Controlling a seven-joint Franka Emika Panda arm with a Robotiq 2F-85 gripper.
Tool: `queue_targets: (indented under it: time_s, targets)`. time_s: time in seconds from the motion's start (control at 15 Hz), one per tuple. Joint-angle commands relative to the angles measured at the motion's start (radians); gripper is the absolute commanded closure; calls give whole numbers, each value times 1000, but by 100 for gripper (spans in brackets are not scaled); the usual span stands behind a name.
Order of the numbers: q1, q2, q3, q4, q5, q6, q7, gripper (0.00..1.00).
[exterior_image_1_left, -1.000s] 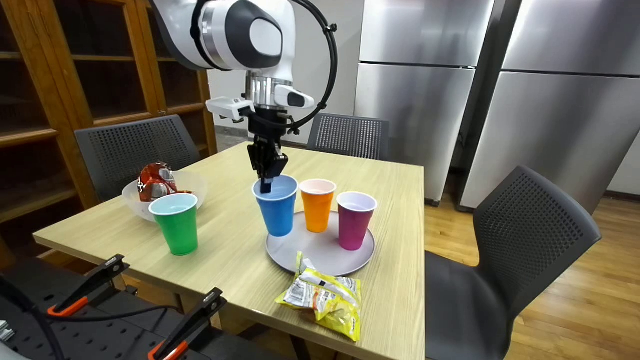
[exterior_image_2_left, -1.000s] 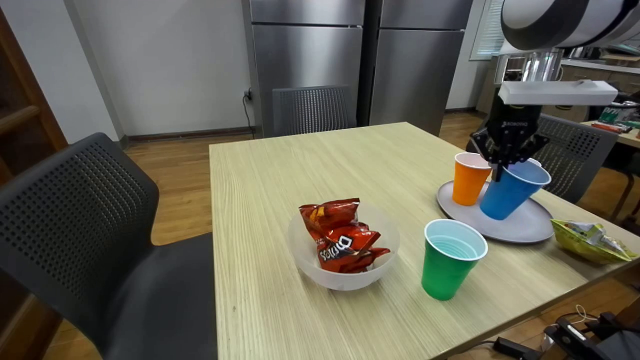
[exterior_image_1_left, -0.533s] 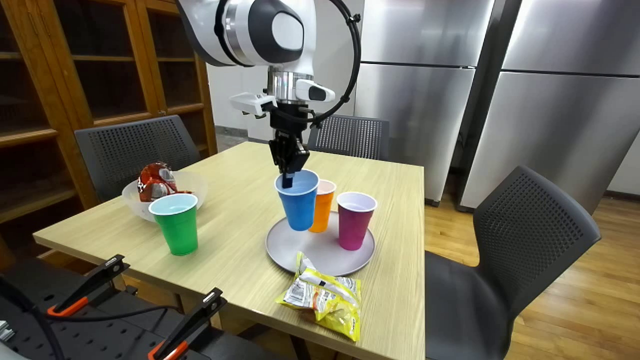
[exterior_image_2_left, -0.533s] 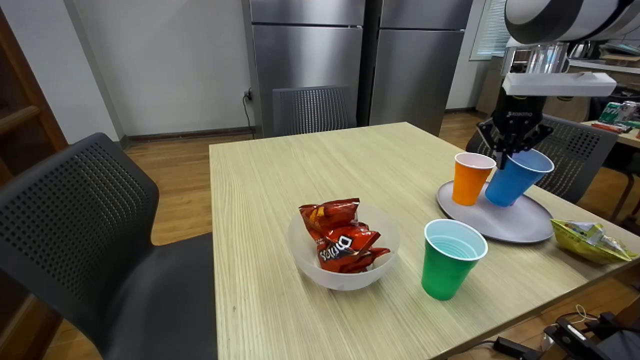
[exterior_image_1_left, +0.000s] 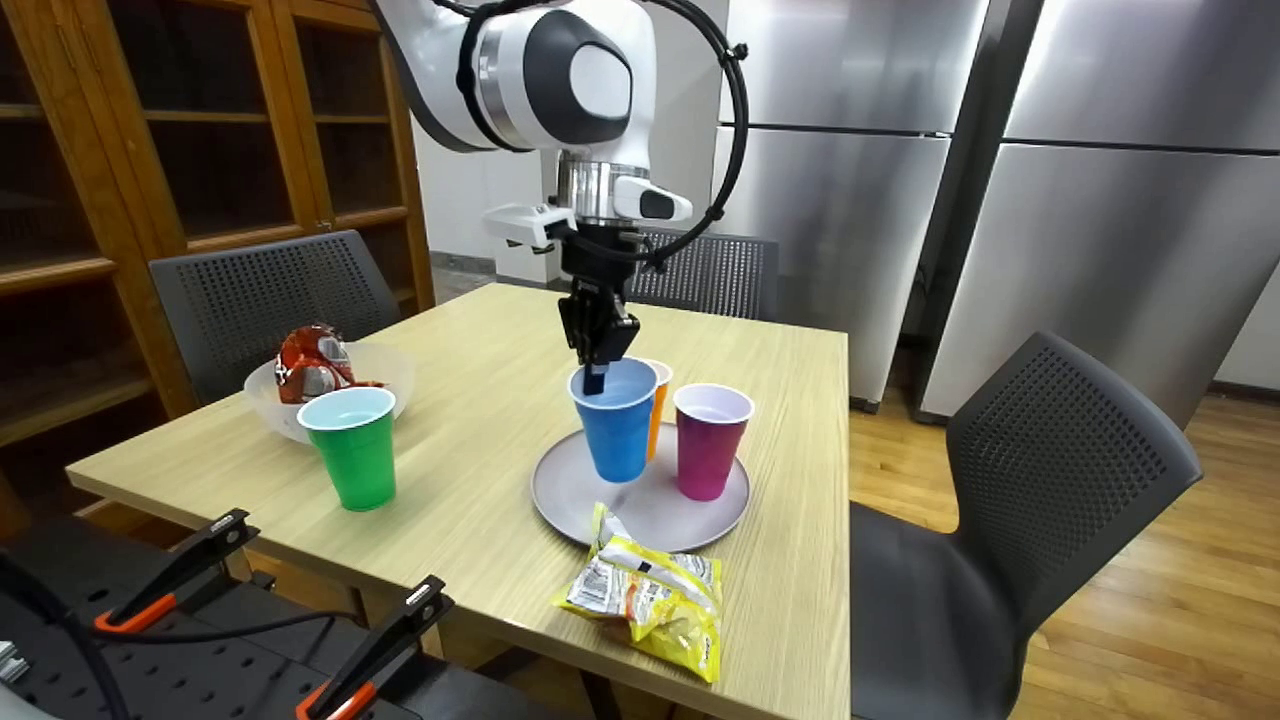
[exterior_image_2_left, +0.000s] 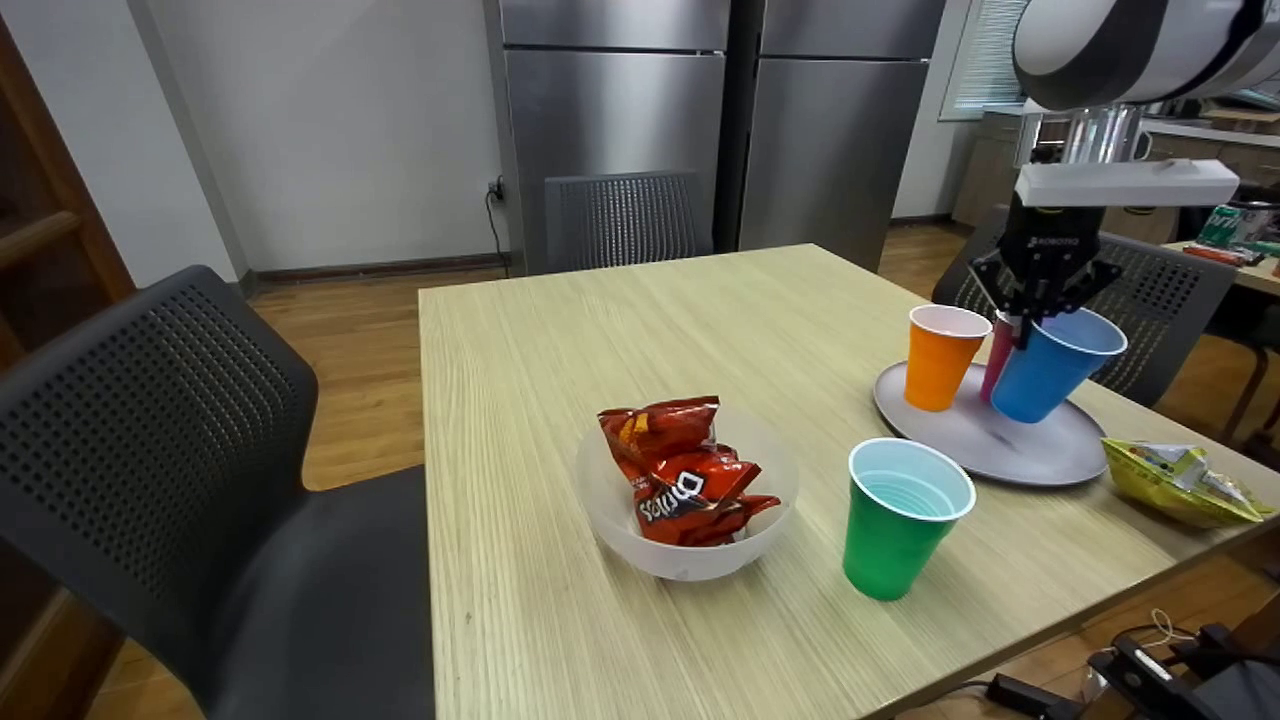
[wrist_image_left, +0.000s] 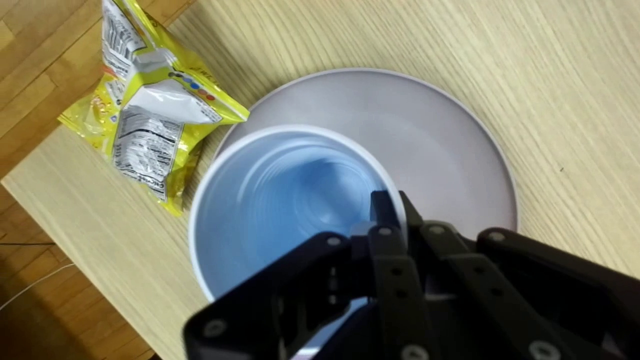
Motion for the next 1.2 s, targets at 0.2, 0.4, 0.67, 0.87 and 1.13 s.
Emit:
queue_targets:
  time_s: [0.2,0.4,0.67,0.87,1.13]
  targets:
    - [-31,70,-24,72,-15,-52,32,99]
    - [-35,101,-34,97,-16,-61,38,99]
    - [-35,141,-40,127,-9,-74,44,99]
    - [-35,169,-40,149,-4,-82,46,99]
    - [-33,193,-42,170,-6,-94,47,99]
